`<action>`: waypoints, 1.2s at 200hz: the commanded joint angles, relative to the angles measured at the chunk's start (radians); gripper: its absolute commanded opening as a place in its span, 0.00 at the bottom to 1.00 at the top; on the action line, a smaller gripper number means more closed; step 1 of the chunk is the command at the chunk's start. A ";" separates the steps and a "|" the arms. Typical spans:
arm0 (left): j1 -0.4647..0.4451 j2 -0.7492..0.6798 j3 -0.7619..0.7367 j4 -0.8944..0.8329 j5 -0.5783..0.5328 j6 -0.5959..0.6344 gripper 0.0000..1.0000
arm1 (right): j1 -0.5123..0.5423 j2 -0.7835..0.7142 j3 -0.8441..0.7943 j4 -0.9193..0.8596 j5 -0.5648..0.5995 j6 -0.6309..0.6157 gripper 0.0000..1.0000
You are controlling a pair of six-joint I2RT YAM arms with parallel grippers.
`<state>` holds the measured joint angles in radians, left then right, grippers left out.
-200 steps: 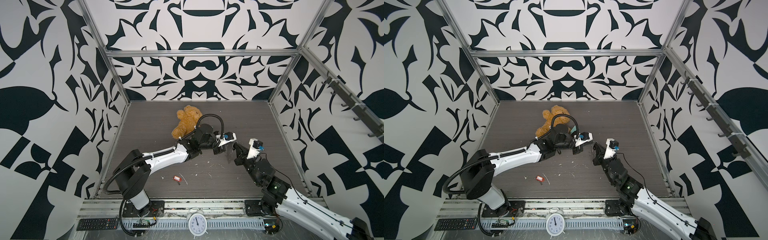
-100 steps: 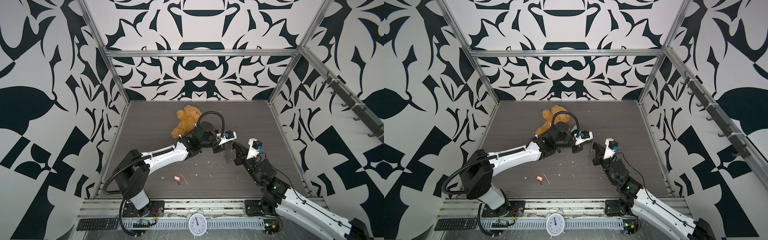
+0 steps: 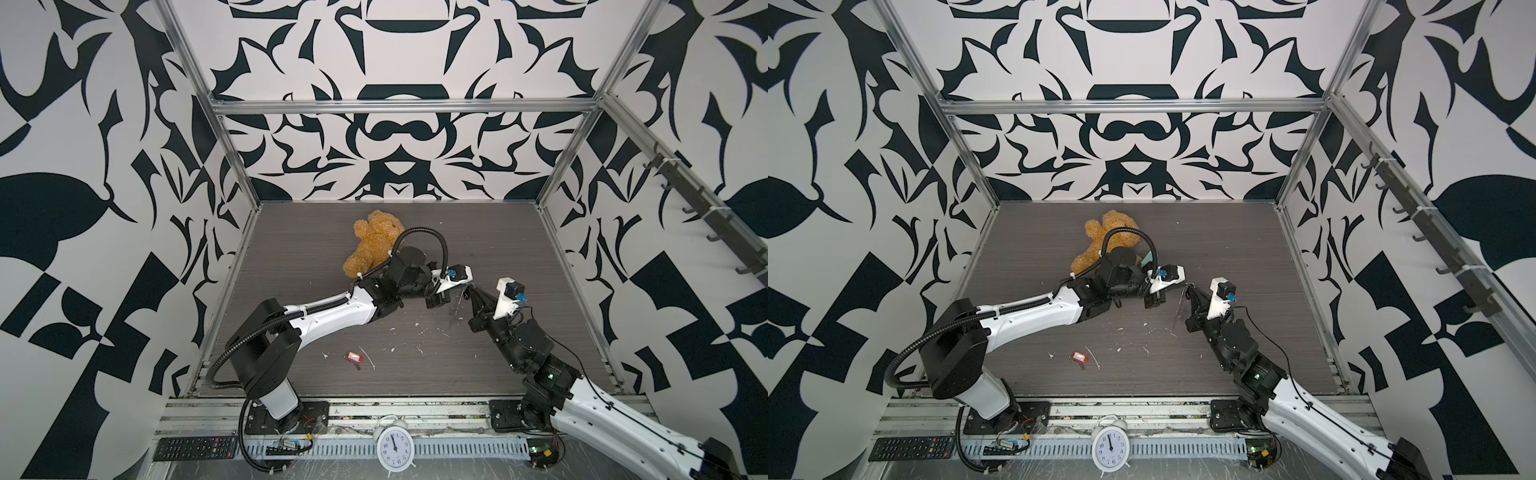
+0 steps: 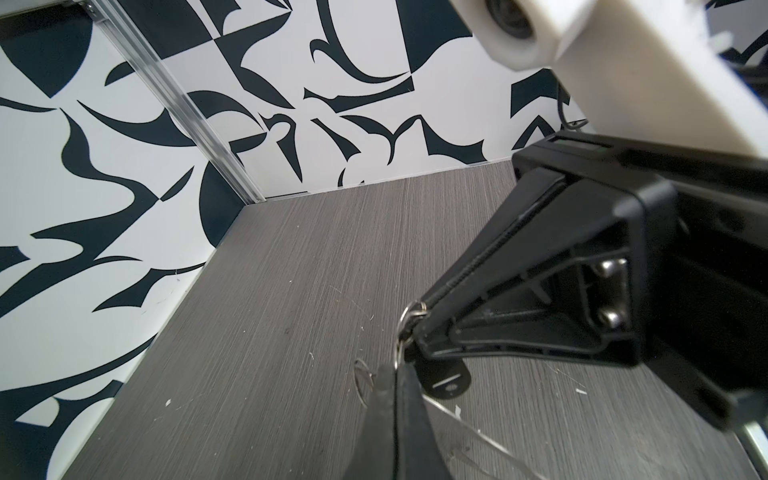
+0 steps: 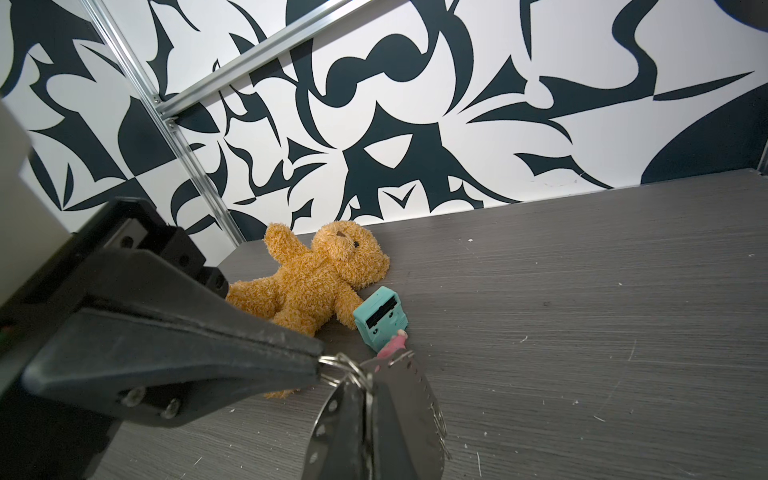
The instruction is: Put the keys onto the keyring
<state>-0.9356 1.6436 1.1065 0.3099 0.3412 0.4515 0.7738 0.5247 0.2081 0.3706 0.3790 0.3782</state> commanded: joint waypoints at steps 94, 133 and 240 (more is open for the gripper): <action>0.009 -0.125 -0.272 0.534 -0.222 -0.095 0.77 | 0.006 0.010 0.080 -0.017 0.048 -0.033 0.00; 0.009 -0.180 -0.223 0.357 -0.284 -0.118 0.74 | 0.005 0.021 0.023 0.070 0.064 -0.042 0.00; 0.006 -0.236 -0.122 -0.003 -0.076 -0.102 0.65 | 0.005 -0.019 0.020 0.048 -0.021 0.015 0.00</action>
<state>-0.9295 1.3968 0.9360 0.3950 0.2230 0.3443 0.7742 0.5797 0.2207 0.3985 0.3752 0.3676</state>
